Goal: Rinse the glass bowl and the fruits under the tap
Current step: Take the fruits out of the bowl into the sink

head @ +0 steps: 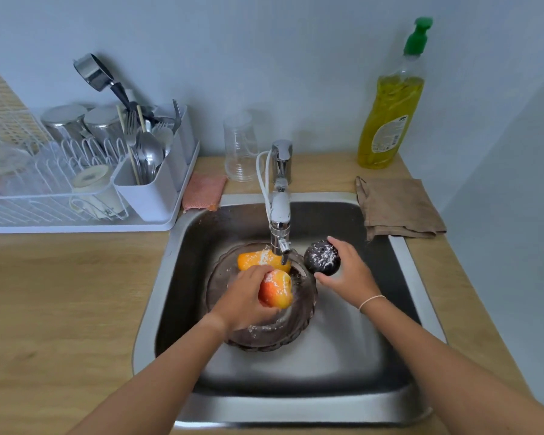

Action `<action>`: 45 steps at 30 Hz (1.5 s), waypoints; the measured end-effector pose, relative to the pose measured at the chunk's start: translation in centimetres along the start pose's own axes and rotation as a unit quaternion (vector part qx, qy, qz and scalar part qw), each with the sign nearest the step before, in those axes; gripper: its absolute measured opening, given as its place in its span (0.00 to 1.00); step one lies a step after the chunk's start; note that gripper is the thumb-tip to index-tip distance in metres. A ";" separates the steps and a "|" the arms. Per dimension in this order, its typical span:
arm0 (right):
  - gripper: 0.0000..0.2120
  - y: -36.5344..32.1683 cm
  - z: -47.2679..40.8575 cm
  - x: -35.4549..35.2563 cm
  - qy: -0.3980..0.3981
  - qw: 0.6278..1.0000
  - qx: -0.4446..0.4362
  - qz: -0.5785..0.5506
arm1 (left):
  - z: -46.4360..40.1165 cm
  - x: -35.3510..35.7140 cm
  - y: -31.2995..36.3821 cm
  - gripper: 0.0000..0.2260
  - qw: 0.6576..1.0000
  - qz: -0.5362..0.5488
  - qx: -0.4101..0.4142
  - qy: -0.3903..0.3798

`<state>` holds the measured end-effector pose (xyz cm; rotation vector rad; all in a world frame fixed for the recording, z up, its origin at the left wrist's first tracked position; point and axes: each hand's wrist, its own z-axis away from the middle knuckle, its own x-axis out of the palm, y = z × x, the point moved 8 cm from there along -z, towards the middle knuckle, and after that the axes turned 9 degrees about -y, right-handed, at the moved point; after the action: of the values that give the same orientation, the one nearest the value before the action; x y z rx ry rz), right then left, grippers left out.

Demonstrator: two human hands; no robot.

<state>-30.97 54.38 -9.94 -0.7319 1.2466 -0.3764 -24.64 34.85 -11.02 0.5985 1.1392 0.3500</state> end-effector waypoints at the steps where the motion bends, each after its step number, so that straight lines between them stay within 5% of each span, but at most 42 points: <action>1: 0.37 0.7 -0.3 -0.6 0.000 1.000 0.012 -0.009 | -0.5 0.4 1.0 0.35 1.000 -0.003 0.010 0.001; 15: 0.39 5.4 -4.2 -1.1 -0.033 0.994 0.089 -0.062 | -5.1 5.6 8.2 0.35 0.995 -0.013 0.075 -0.060; 25: 0.39 6.1 -5.1 -0.8 -0.044 0.991 0.104 -0.065 | -7.0 8.1 8.9 0.34 0.982 -0.128 0.094 -0.100; 45: 0.39 7.1 -5.7 0.5 -0.044 0.992 0.105 -0.048 | -10.0 7.0 6.9 0.34 0.974 -0.205 0.062 -0.068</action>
<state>-37.14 57.51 -15.92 -0.6224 1.0728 -0.5401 -30.86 46.85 -14.86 0.4718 1.1259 -0.1162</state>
